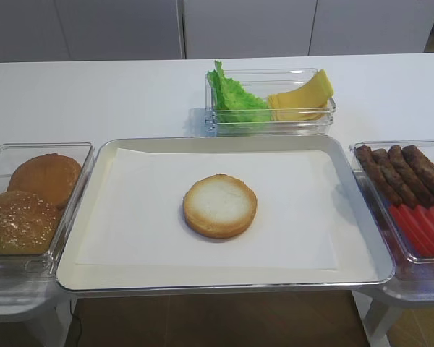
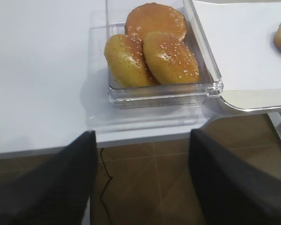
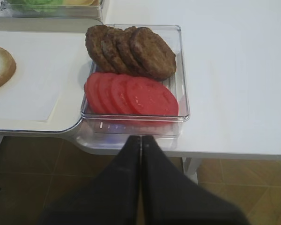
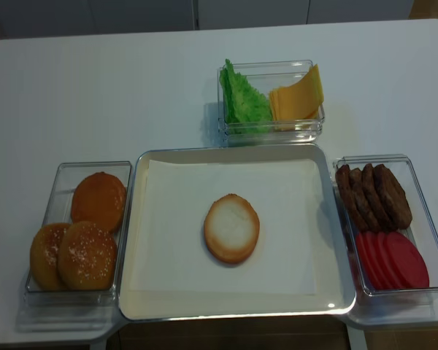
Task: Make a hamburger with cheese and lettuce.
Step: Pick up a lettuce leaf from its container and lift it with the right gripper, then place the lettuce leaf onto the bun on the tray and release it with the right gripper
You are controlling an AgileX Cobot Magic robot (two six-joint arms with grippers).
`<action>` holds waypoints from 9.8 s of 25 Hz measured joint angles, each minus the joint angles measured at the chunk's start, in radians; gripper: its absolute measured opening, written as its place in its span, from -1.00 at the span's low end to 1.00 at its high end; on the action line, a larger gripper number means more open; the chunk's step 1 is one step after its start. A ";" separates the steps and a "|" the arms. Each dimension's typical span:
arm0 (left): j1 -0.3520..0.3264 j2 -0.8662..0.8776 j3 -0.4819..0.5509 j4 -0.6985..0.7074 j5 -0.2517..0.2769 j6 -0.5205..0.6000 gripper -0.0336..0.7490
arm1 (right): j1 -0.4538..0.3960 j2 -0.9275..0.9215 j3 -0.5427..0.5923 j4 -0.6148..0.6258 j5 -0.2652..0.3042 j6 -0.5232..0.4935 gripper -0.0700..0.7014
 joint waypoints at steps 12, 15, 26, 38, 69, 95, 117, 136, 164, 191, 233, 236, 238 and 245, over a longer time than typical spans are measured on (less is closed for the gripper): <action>0.000 0.000 0.000 0.000 0.000 0.000 0.25 | 0.000 0.000 0.000 0.000 0.000 0.000 -0.83; 0.000 0.000 0.000 0.000 0.000 0.000 0.25 | 0.000 0.000 0.000 0.000 0.000 0.000 -0.83; 0.000 0.000 0.000 0.000 0.000 0.000 0.25 | 0.000 0.000 0.000 0.000 0.000 0.000 -0.83; 0.000 0.000 0.000 0.000 0.000 0.000 0.25 | 0.000 0.000 0.000 0.000 0.000 0.000 -0.83; 0.000 0.000 0.000 0.000 0.000 0.000 0.25 | 0.000 0.178 -0.154 0.189 -0.066 0.054 0.19; 0.000 0.000 0.000 0.000 0.000 0.000 0.25 | 0.163 1.470 -0.873 0.483 -0.336 -0.130 0.19; 0.000 0.000 0.000 0.000 0.000 0.000 0.25 | 0.289 2.137 -1.399 0.579 -0.395 -0.183 0.19; 0.000 0.000 0.000 0.000 0.000 0.000 0.25 | 0.289 2.175 -1.407 0.599 -0.438 -0.223 -0.17; 0.000 0.000 0.000 0.000 0.000 0.000 0.25 | 0.289 2.191 -1.407 0.585 -0.448 -0.221 -0.79; 0.000 0.000 0.000 0.000 0.000 0.000 0.25 | 0.289 1.873 -1.357 0.571 -0.255 -0.223 -0.80; 0.000 0.000 0.000 0.000 0.000 0.000 0.25 | 0.439 1.531 -0.598 0.526 -0.550 -0.232 -0.80; 0.000 0.000 0.000 0.000 0.000 0.000 0.25 | 0.439 1.558 -0.598 0.514 -0.571 -0.232 -0.80; 0.000 0.000 0.000 0.000 0.000 0.000 0.25 | 0.439 1.566 -0.598 0.503 -0.585 -0.232 -0.80; 0.000 0.000 0.000 0.000 0.000 0.000 0.25 | 0.439 1.568 -0.598 0.486 -0.616 -0.232 -0.80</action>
